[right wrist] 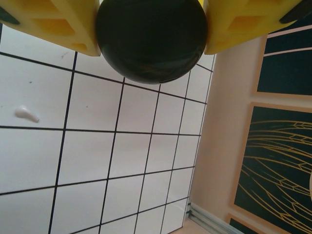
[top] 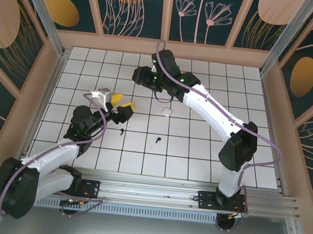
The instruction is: Insert wireless bluetooth earbuds into charging case
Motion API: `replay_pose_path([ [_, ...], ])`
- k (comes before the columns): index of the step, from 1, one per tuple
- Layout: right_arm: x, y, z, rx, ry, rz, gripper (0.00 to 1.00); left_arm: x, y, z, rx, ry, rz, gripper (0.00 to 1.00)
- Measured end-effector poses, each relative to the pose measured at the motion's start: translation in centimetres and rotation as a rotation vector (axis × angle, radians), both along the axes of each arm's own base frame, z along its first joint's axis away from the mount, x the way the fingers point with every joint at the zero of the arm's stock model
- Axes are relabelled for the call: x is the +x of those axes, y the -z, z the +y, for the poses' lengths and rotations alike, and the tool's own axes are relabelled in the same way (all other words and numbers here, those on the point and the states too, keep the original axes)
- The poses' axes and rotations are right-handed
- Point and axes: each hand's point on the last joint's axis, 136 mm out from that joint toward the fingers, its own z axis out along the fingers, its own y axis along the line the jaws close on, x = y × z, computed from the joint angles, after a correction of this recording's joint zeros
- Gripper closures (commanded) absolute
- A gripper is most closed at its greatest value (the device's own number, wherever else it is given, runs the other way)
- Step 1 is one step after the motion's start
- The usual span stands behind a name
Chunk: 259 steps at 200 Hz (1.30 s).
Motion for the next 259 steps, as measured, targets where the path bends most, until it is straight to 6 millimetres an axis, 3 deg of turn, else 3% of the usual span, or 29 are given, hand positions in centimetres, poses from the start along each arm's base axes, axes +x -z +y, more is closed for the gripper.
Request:
replay_pose_path([
  [28,-0.2,0.7,0.1,0.005,0.011,0.023,0.51,1.6,-1.8,-0.6,-0.047,0.003,-0.049,0.24],
  [52,-0.5,0.1,-0.1,0.025,0.017,0.02,0.51,2.6,-2.9,-1.0,-0.092,0.008,-0.077,0.29],
  [73,-0.8,-1.0,-0.3,0.057,0.021,0.01,0.51,3.2,-3.2,-1.3,-0.12,0.013,-0.084,0.35],
  [102,-1.3,-2.2,-0.2,0.101,0.017,0.006,0.51,3.7,-3.1,-1.5,-0.147,0.022,-0.093,0.35],
  [147,-1.4,-2.0,0.2,0.127,0.014,0.025,0.51,4.2,-3.8,-2.3,-0.182,0.054,-0.123,0.41],
  [176,-1.5,-1.5,0.3,0.13,0.013,0.037,0.51,4.8,-4.8,-2.8,-0.2,0.07,-0.146,0.53],
  [239,-1.4,-1.7,0.0,0.146,0.027,0.033,0.5,5.4,-4.6,-3.2,-0.208,0.083,-0.129,0.76],
  [259,-1.3,-1.9,-0.1,0.151,0.03,0.027,0.44,5.3,-4.8,-3.4,-0.217,0.091,-0.127,0.85],
])
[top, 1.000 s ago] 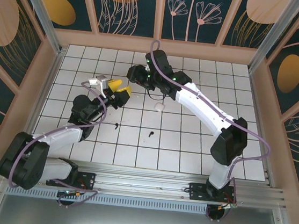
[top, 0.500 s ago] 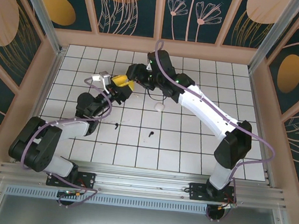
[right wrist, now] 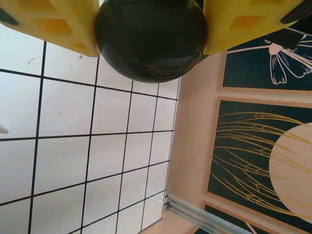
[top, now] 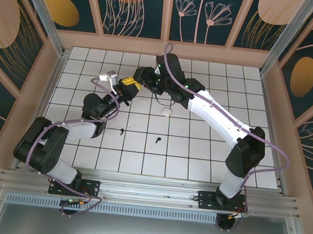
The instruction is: Insert wireless bluetooth earbuds into charging case
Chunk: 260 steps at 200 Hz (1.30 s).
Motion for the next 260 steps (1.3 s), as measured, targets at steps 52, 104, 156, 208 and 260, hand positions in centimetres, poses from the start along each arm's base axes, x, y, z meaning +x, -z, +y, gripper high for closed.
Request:
replay_pose_path([
  [52,-1.0,-1.2,-1.0,0.032,-0.013,-0.04,0.26,-0.1,-0.2,-0.1,-0.019,0.013,0.015,0.93],
  [104,-1.7,-8.9,-7.4,0.166,-0.008,-0.288,0.44,-1.8,-2.4,-0.7,-0.08,0.135,0.029,0.97],
  [156,-4.2,-13.1,-10.6,0.297,-0.132,-0.5,0.46,-4.1,-8.2,-1.4,-0.165,0.302,-0.019,0.99],
  [208,-6.6,-13.3,-8.9,0.36,-0.322,-0.548,0.43,-6.4,-11.4,-1.3,-0.248,0.423,-0.039,1.0],
  [260,-7.1,-11.7,-6.9,0.378,-0.449,-0.513,0.41,-7.3,-11.8,-1.7,-0.242,0.491,-0.024,1.0],
])
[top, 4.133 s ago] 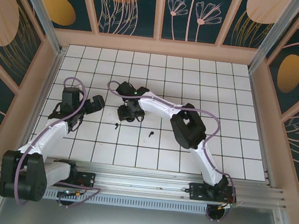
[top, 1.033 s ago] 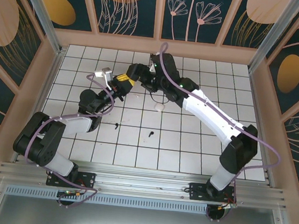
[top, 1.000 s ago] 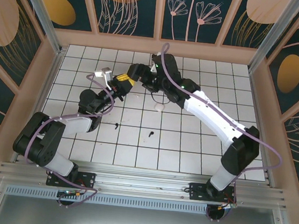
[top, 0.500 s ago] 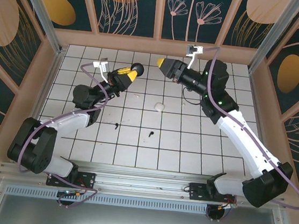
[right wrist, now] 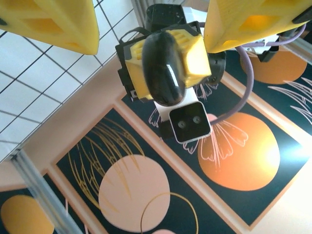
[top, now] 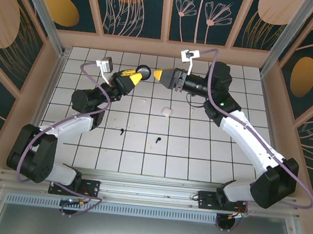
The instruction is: Insert wireless bluetooth earbuds into charging case
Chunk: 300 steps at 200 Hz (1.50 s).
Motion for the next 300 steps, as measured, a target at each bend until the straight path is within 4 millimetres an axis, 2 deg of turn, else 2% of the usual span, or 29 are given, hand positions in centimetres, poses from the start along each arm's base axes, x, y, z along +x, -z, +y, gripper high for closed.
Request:
replay_pose_path([
  [25,-0.3,0.9,1.5,-0.02,-0.062,0.013,0.44,-0.4,-0.3,-0.3,0.017,0.024,-0.018,1.0],
  [58,-0.7,0.7,2.7,-0.029,-0.114,0.0,0.53,-0.3,0.3,-0.7,0.056,0.048,-0.001,1.0],
  [86,-0.9,0.8,2.7,-0.033,-0.126,-0.004,0.71,-0.1,1.0,-0.9,0.091,0.053,0.016,1.0],
  [113,-0.9,0.8,2.6,-0.035,-0.133,-0.004,0.83,-0.3,1.0,-0.9,0.122,0.046,0.017,1.0],
  [122,-1.0,0.8,2.6,-0.033,-0.138,-0.004,0.86,-0.4,1.0,-0.9,0.133,0.039,0.016,0.95],
  [135,-1.0,0.8,2.6,-0.032,-0.139,-0.001,0.89,-0.4,1.1,-0.8,0.15,0.025,0.014,0.78],
  [148,-1.0,0.8,2.6,-0.031,-0.138,0.002,0.91,-0.5,1.1,-0.8,0.165,0.008,0.005,0.68],
  [171,-0.7,1.4,2.6,-0.014,-0.118,0.027,0.93,-0.2,1.6,-0.9,0.191,-0.011,0.005,0.63],
  [203,-0.3,2.1,2.6,0.01,-0.093,0.054,0.94,0.2,2.2,-1.0,0.204,-0.012,0.024,0.64],
  [241,-0.1,2.1,2.5,0.038,-0.065,0.063,0.94,0.4,2.3,-1.1,0.199,-0.011,0.036,0.8],
  [250,-0.1,1.8,2.4,0.046,-0.059,0.055,0.89,0.3,2.2,-1.0,0.195,-0.009,0.035,0.85],
  [273,-0.2,1.7,2.3,0.054,-0.054,0.057,0.64,0.2,2.1,-1.0,0.19,-0.004,0.031,0.93],
  [284,-0.1,1.7,2.3,0.053,-0.05,0.067,0.59,0.2,2.1,-1.0,0.191,-0.005,0.031,0.95],
  [300,0.2,1.8,2.2,0.05,-0.035,0.077,0.57,0.2,2.2,-1.1,0.198,-0.006,0.026,0.98],
])
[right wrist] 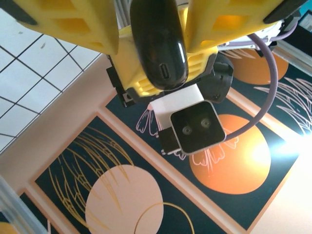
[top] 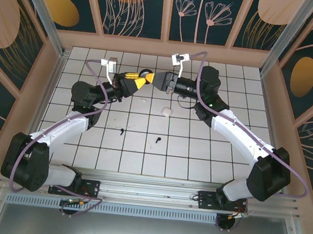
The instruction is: Insert wireless bluetooth earbuds into charging case
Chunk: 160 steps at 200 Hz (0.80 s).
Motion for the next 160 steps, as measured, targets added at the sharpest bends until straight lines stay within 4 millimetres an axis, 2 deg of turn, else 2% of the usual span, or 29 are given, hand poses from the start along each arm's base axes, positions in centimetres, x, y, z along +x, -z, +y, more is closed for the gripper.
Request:
replay_pose_path([
  [45,0.6,-0.2,-0.7,-0.034,0.003,0.01,0.64,0.0,1.3,-0.5,0.059,0.027,0.017,1.0],
  [111,0.5,-0.6,-0.9,-0.073,-0.036,-0.035,0.93,-0.2,0.9,-1.0,0.098,0.062,0.008,1.0],
  [160,0.7,-0.3,-1.1,-0.056,-0.045,0.005,0.97,-0.2,1.1,-1.0,0.109,0.058,-0.001,0.99],
])
